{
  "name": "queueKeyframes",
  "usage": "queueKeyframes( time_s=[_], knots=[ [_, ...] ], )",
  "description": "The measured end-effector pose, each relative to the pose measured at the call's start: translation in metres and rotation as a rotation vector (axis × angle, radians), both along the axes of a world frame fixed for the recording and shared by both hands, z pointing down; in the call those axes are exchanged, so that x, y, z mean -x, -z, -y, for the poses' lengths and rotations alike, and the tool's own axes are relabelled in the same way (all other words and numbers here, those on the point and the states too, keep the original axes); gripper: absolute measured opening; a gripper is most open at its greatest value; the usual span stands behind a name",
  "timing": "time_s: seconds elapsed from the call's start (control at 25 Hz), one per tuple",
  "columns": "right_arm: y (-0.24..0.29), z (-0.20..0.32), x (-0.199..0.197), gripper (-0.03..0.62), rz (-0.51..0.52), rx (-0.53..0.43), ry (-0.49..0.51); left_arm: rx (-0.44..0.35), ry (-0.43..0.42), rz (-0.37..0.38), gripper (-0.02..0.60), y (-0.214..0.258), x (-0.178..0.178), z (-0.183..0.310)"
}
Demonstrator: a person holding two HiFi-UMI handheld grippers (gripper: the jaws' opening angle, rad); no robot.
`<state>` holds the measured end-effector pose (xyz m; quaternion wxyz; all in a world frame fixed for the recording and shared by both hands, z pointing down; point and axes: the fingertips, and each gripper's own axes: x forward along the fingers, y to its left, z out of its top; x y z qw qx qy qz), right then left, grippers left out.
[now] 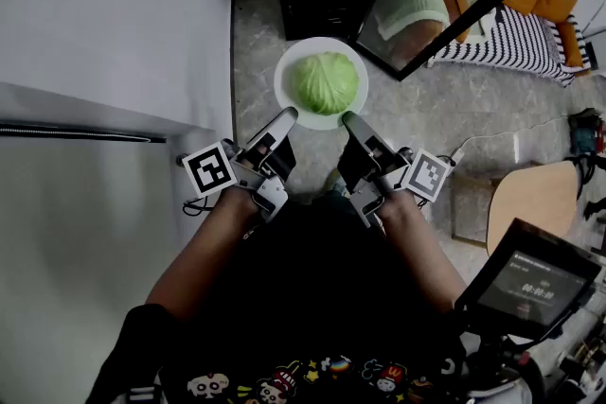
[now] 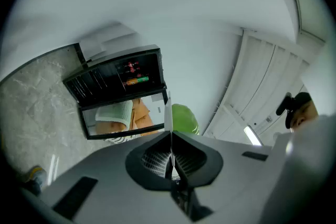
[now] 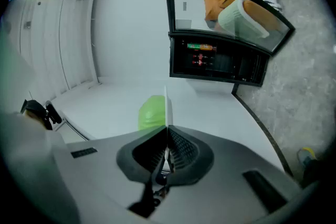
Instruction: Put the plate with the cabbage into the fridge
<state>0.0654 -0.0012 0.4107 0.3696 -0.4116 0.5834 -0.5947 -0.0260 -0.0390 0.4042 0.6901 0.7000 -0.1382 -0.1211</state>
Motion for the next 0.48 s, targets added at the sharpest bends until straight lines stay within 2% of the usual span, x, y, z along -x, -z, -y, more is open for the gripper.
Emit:
queueKeyframes(
  time_s=[0.16,0.48],
  knots=[
    [0.0026,0.0011,0.0041,0.014,-0.046,-0.009,0.036,0.015,0.028,-0.014,0.011,-0.0043,0.0053,-0.0035],
    [-0.0026,0.004,0.0084,0.015,-0.042,-0.007,0.08,0.009,0.071,-0.019,0.011,-0.009,0.011,-0.0045]
  ],
)
